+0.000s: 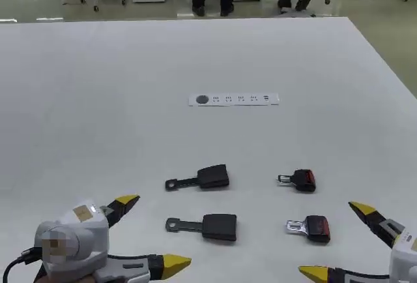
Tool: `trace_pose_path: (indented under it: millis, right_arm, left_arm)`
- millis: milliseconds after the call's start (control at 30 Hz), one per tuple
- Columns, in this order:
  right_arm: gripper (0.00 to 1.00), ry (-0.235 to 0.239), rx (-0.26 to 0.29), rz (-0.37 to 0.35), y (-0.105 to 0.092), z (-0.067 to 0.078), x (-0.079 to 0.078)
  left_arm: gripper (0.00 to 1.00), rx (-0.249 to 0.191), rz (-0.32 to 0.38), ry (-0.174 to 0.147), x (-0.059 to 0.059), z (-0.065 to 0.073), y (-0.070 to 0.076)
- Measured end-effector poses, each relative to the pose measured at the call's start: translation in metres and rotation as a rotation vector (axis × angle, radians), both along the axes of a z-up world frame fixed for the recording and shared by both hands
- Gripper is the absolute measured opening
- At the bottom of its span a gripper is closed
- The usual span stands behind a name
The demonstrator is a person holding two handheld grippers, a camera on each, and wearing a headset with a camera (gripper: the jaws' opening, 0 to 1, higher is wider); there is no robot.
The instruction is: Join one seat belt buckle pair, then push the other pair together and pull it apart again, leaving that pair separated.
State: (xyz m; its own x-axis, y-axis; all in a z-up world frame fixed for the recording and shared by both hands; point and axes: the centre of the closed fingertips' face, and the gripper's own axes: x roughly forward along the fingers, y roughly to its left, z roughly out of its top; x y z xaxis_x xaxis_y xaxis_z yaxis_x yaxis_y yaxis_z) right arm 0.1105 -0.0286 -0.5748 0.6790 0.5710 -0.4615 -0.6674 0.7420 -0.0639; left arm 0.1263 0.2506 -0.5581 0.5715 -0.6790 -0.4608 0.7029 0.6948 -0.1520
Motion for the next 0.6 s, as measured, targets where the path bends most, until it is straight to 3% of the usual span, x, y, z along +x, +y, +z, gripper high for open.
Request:
trace_pose_path:
  millis: [600]
  right_arm:
    - [1.0,0.009,-0.011,-0.014,-0.0068,-0.0023,-0.0043]
  left_arm:
    - [1.0,0.002,-0.004,0.001,-0.0027,0.0049,-0.0058]
